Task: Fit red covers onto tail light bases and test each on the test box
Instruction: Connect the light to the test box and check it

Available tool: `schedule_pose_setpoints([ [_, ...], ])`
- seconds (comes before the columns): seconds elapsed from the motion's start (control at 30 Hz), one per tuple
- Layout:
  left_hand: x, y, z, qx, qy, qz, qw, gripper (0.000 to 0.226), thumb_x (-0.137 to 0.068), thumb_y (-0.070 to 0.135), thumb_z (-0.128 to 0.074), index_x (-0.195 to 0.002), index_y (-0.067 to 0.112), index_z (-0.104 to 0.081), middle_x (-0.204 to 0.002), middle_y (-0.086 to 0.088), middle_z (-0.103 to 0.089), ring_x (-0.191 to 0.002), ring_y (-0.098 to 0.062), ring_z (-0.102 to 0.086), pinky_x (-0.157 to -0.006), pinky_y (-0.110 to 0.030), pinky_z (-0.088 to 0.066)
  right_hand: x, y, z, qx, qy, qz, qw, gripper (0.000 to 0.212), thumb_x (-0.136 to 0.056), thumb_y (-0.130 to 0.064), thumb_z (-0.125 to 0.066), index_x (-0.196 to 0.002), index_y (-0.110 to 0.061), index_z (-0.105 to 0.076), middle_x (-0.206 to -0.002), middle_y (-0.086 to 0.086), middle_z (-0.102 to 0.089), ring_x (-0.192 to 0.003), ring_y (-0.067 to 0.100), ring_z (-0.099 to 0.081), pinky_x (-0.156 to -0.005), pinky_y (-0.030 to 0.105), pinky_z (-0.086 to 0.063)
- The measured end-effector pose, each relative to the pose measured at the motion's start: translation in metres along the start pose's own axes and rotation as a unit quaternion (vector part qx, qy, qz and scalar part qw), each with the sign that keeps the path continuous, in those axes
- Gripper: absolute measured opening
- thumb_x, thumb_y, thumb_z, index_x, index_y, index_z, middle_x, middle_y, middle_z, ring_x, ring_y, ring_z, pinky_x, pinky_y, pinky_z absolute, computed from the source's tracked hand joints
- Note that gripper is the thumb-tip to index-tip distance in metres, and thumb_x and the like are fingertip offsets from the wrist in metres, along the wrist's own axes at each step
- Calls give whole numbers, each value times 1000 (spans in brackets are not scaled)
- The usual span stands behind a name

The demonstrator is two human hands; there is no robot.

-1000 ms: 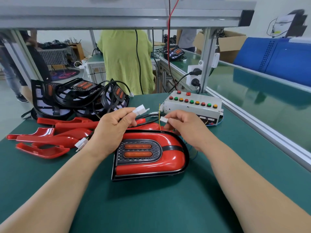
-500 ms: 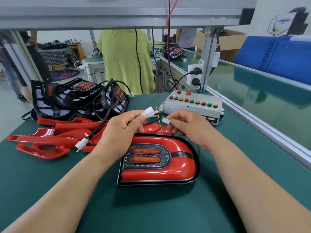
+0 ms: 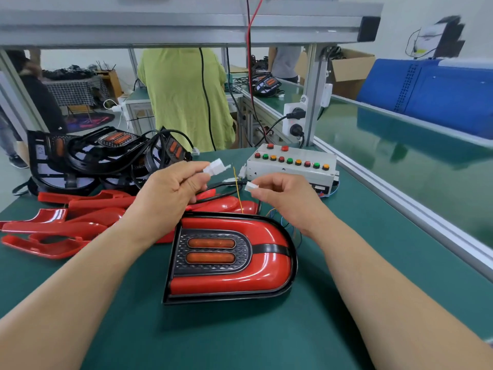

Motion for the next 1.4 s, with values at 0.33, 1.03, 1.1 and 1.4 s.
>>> schedule_pose_setpoints([
  [0.33,-13,5,-11,26,-23,21,999,33,-93,18,-68,-107,48,-69,-92,-6,-69,-86,-12,-65,-86,-36,-51,2,-14,-1,-7,-10,62,998,26,-87,-15,-74,-82,-40,-71,-75,-23,-64,-73,1,-56,-71,9,-48],
  [1.03,-1,14,-17,-72,-45,-10,996,27,-94,16,-65,-99,42,-69,-83,4,-54,-80,-10,-54,-72,-14,-38,11,-40,-11,45,-6,142,989,30,-86,-11,-74,-94,-39,-69,-80,-32,-64,-78,-8,-59,-75,5,-41],
  [1.1,-1,14,-15,-76,-35,-13,996,27,-93,13,-67,-101,39,-71,-84,7,-54,-81,-6,-55,-73,-8,-35,11,-41,-12,51,-12,145,988,31,-85,-11,-74,-94,-40,-69,-79,-30,-64,-78,-6,-59,-75,6,-41],
  [1.4,0,16,-12,-84,-19,-5,996,21,-93,17,-66,-98,37,-71,-84,11,-59,-84,-4,-56,-74,-7,-35,11,-43,-13,51,-17,153,987,33,-84,-11,-75,-90,-43,-68,-76,-29,-63,-74,-6,-56,-74,6,-41],
])
Point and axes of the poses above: each hand's wrist, its own x-axis away from the middle knuckle, its own z-axis out of the back of the hand, y = z × x, the point moved 10 cm from there along -x, towards the middle knuckle
